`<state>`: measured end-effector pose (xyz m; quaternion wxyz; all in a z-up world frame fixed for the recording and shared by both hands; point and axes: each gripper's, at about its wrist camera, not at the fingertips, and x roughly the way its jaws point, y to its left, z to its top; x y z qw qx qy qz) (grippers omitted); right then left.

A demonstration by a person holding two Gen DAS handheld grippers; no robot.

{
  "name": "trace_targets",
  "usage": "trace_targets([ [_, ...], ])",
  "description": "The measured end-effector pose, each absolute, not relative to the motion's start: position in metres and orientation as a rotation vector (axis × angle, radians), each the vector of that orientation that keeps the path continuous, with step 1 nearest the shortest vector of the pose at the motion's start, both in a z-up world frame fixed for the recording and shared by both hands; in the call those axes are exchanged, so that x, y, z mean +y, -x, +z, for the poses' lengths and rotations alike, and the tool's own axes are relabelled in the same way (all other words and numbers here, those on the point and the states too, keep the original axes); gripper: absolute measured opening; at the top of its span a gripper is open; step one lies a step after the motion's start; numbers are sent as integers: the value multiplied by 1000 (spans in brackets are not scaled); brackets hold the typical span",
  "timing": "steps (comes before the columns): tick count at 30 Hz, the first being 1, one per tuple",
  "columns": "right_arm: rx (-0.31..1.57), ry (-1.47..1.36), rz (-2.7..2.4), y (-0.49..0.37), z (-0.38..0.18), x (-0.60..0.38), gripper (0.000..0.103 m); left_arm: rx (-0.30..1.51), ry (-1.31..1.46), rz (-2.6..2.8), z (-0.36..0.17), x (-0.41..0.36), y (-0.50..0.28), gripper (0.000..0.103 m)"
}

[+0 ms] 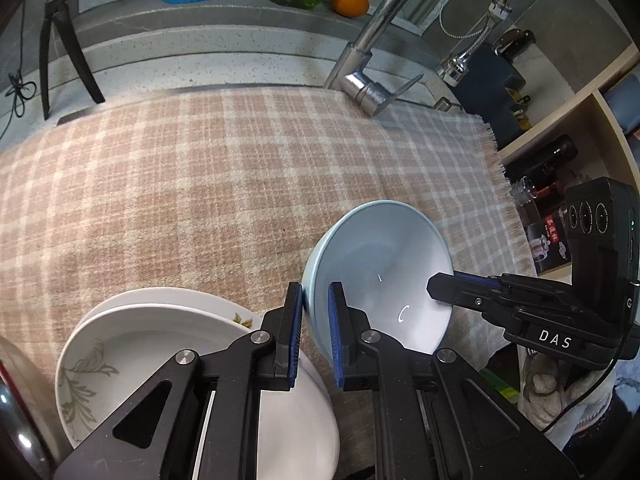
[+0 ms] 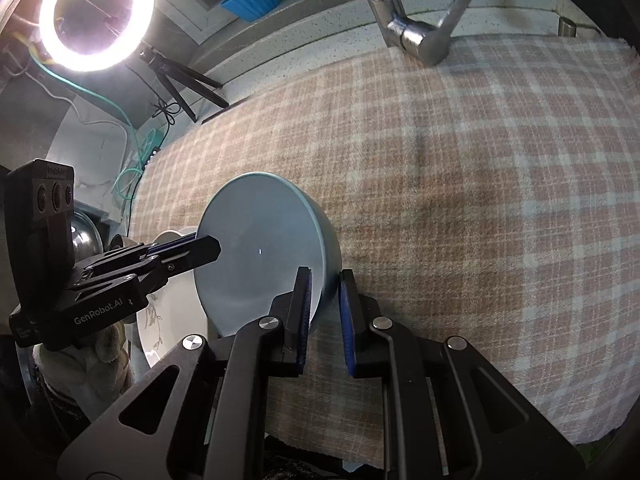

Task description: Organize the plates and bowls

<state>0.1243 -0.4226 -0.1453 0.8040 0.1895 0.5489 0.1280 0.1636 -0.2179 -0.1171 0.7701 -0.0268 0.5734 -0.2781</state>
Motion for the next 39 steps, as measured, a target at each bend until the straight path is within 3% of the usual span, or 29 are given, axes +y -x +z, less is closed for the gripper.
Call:
trace_targets([
  [19,1124,-321,436,-135,-97,-336,14,1129,150,-494,-64,-135,-146,11],
  [39,1153,-200,640,-147,-84,-197,14,1096,297,-302,-52,-5,-121,11],
])
